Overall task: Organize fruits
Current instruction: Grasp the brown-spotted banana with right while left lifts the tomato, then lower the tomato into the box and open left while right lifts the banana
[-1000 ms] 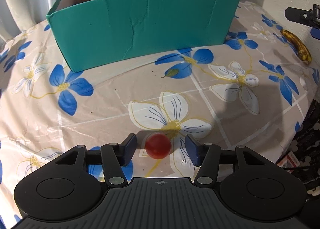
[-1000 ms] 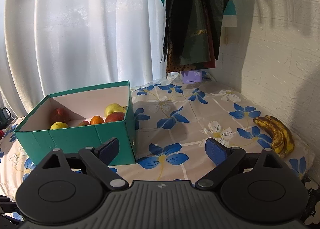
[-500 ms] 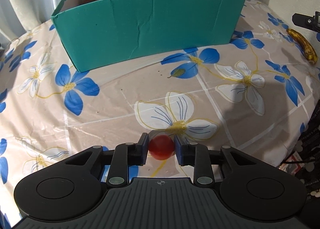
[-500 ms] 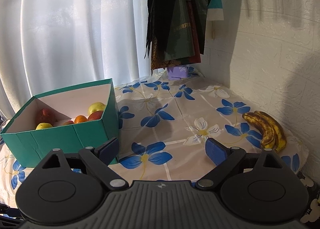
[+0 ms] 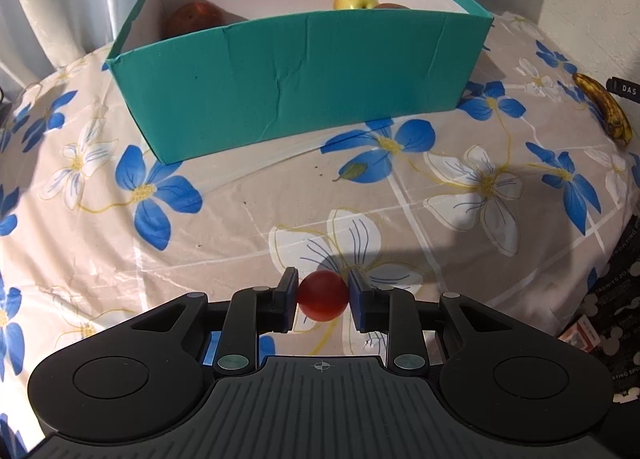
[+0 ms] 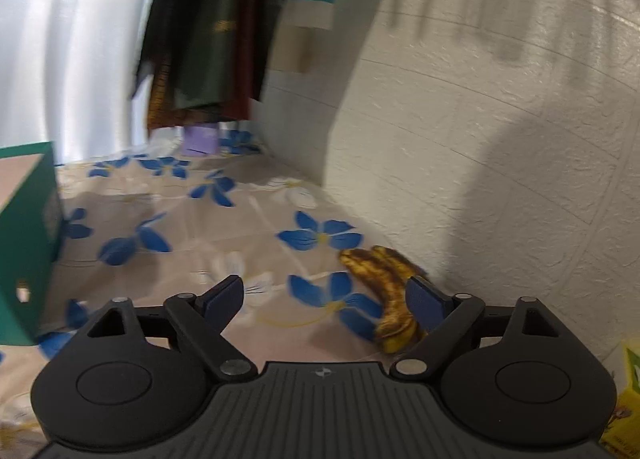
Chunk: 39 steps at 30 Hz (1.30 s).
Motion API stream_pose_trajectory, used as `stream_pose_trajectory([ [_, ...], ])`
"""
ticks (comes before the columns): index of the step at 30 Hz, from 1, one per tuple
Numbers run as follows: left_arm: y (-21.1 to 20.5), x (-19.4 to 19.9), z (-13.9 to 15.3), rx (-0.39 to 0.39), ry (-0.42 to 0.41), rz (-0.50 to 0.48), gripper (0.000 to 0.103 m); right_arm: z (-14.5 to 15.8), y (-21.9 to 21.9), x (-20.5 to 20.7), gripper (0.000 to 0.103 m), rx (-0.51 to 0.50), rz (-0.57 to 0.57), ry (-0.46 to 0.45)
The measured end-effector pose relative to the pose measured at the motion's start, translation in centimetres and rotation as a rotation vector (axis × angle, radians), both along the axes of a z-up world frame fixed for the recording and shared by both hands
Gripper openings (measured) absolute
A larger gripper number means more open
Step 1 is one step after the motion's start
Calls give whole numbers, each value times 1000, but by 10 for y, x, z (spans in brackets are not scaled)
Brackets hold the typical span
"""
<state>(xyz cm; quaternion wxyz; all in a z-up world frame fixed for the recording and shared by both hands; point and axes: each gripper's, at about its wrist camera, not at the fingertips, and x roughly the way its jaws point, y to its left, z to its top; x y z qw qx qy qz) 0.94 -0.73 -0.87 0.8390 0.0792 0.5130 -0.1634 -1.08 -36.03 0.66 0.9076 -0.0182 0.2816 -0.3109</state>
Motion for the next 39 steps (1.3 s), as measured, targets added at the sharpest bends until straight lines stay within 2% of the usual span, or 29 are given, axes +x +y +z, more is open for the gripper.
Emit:
stream_pose_trajectory([
  [4,-1,5,3,6,-2,19,30,-29,-53,21,62,11,-93,86],
  [9,0,11,6,6,4,43,30,-50,-85,26,41,103,-122,111],
  [17,-5,18,6,6,10,44,30,-55,-107,35,36,142,-131,99],
  [29,-10,25,5,3,27,33,30,-65,-98,52,35,-28,-60,232],
  [35,-11,25,7,1,23,28,30,-69,-96,59,33,-81,-55,263],
  [37,-10,26,7,2,24,36,30,-68,-96,59,32,-80,-57,260],
  [39,-8,26,7,1,25,42,30,-65,-97,55,32,-39,-60,234],
])
